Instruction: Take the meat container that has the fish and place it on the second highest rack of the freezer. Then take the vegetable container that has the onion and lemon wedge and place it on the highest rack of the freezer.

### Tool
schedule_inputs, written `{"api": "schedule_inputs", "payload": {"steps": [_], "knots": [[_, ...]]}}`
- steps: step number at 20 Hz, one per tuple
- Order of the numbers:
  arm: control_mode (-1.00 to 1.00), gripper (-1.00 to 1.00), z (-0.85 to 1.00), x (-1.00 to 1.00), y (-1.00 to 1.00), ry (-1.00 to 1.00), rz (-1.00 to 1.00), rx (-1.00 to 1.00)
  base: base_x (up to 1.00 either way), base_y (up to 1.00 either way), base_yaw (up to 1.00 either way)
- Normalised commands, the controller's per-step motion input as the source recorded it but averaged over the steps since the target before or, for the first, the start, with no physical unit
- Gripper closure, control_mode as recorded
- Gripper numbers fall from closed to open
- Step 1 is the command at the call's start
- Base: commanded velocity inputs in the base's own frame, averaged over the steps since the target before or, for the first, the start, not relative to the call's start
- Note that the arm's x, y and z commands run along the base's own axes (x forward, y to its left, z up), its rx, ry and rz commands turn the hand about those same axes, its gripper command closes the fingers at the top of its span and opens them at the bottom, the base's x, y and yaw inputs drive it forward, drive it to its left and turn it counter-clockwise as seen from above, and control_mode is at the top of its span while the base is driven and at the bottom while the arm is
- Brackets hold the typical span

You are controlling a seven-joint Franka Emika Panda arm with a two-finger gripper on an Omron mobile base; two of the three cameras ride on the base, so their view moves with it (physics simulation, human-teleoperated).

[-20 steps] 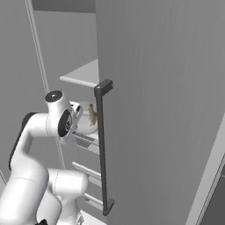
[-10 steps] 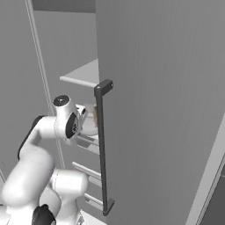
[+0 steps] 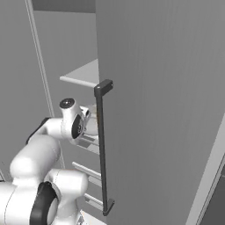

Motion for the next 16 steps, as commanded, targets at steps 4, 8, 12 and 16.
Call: {"api": "schedule_inputs", "payload": {"steps": [4,8,12,16], "knots": [[-1.0,1.0,-0.09,0.53,0.0,0.0,0.0,0.0,0.0,0.0,0.0],[-1.0,1.0,-0.07,0.58,-0.02,0.0,-0.02,0.0,0.0,0.0,0.0],[-1.0,1.0,-0.08,0.66,-0.06,0.0,-0.08,0.0,0.0,0.0,0.0],[-1.0,1.0,-0.15,0.51,-0.21,0.0,-0.11,0.0,0.0,0.0,0.0]]}}
